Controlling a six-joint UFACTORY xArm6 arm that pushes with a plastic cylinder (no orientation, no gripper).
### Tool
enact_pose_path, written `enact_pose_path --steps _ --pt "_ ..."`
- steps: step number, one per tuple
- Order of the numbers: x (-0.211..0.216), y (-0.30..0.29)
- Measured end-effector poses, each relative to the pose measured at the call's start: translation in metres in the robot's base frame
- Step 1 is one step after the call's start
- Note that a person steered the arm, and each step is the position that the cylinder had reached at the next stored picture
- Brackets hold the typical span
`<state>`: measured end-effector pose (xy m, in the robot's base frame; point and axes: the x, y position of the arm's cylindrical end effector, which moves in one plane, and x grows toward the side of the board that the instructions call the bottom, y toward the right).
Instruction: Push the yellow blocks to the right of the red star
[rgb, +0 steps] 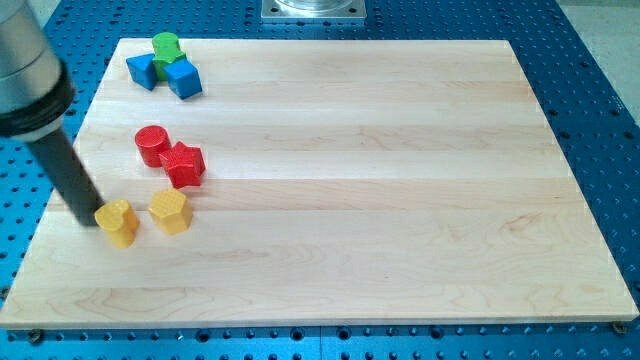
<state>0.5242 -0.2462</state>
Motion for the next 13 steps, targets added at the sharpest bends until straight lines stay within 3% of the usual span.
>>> enact_pose_path --steps 2,3,5,6,7,8,11,13 --pt "0.012 0.090" --pt "0.017 0.106" --pt "-0.039 0.105" --pt "0.028 0.116" --pt "0.009 0.207" --pt "-0.055 0.232" --pt "-0.026 0.179" --pt "-0.053 0.192"
